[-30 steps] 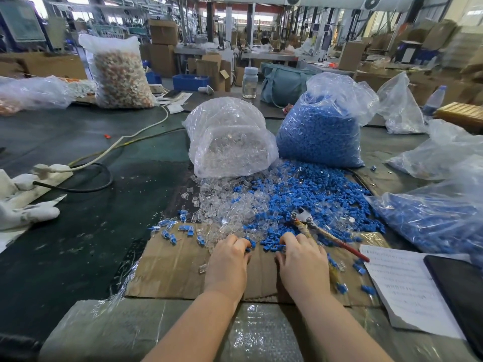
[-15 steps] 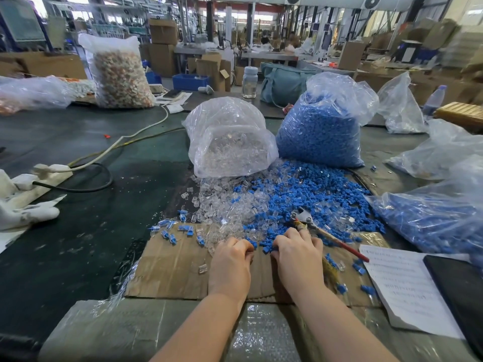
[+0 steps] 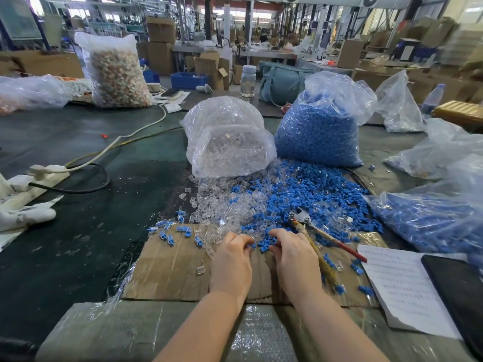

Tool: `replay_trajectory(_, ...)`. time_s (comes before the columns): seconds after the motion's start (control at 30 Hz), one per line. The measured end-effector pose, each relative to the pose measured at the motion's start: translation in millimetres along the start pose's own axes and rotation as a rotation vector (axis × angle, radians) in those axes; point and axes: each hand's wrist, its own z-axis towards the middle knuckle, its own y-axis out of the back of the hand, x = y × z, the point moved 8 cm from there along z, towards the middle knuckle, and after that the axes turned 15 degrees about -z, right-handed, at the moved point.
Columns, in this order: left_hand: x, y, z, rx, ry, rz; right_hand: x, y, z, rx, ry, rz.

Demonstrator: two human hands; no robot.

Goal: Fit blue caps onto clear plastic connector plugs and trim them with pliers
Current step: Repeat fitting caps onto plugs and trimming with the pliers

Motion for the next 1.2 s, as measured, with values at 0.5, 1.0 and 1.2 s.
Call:
replay_trajectory(0.5,23,-3,-9,-0.058,0.429,-0.662,-1,-3,-2,0.122,-0.193,0.583)
replay_trajectory(1.0,18,-3,-13,-0.020,0.432,-0.714,19,15,-8,0.004,0.000,0.289)
replay_trajectory(1.2,6,1,-12,0.038,0.338,-0.605,18,15,-7,0.008,0.026,0.293)
